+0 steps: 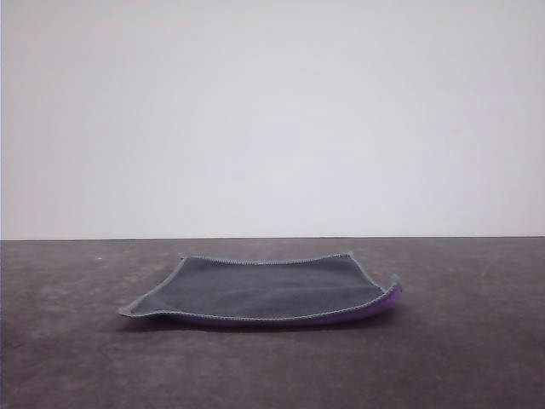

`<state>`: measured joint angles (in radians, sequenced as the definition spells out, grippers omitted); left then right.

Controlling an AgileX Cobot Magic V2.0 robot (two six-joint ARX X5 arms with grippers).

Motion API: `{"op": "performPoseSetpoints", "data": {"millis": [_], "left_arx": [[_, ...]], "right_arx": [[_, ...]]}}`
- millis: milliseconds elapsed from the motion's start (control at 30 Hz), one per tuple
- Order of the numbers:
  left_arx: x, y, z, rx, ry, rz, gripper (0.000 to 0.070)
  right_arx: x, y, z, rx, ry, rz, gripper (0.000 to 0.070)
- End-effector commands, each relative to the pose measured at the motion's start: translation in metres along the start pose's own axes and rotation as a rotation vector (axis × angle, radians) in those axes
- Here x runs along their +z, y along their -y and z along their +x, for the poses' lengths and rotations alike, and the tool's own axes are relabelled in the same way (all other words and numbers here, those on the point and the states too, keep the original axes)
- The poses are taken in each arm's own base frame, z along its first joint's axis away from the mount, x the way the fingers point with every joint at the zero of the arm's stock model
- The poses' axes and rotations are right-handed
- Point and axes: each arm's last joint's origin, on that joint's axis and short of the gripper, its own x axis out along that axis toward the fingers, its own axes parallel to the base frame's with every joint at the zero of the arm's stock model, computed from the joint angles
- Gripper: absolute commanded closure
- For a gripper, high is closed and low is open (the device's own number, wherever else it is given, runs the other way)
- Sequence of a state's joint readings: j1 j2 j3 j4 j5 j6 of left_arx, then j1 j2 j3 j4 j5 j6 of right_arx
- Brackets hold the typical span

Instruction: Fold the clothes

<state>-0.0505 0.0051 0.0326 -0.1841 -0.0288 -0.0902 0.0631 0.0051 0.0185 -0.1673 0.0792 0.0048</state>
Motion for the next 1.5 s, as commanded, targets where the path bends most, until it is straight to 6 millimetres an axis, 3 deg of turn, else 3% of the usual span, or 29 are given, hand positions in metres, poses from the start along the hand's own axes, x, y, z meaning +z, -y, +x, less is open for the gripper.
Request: {"op": "performPoseSetpoints", "data": {"millis": [0,667,800,933,1133,1333,1467], "left_arx": [[-0.007,0.0,0.002,0.001,-0.021,0.011,0.0684],[-0.007,0.0,0.002,0.002,-0.02,-0.034,0.0689],[0.002,0.0,0.0,0.0,-0.002,-0.068,0.0689],[0.026,0.002,-0.006,0.003,0.033,-0.11,0.0689],[0.082,0.007,-0.004,0.021,0.033,-0.17,0.0689],[0.141,0.013,0.029,0.03,-0.046,-0.118,0.069],[0.166,0.018,0.068,-0.006,-0.135,-0.057,0.069]], "right_arx": [[-0.001,0.0,0.0,-0.003,0.006,0.012,0.0688],[-0.001,0.0,0.0,0.0,0.001,0.04,0.0689],[0.002,0.0,0.0,0.007,0.008,0.095,0.0691],[0.018,0.0,-0.005,0.011,0.044,0.15,0.0695],[0.064,0.0,-0.007,0.015,0.051,0.178,0.0696],[0.123,-0.003,0.011,0.056,-0.018,0.167,0.0696],[0.158,-0.009,0.043,0.151,-0.118,0.143,0.0696]]}}
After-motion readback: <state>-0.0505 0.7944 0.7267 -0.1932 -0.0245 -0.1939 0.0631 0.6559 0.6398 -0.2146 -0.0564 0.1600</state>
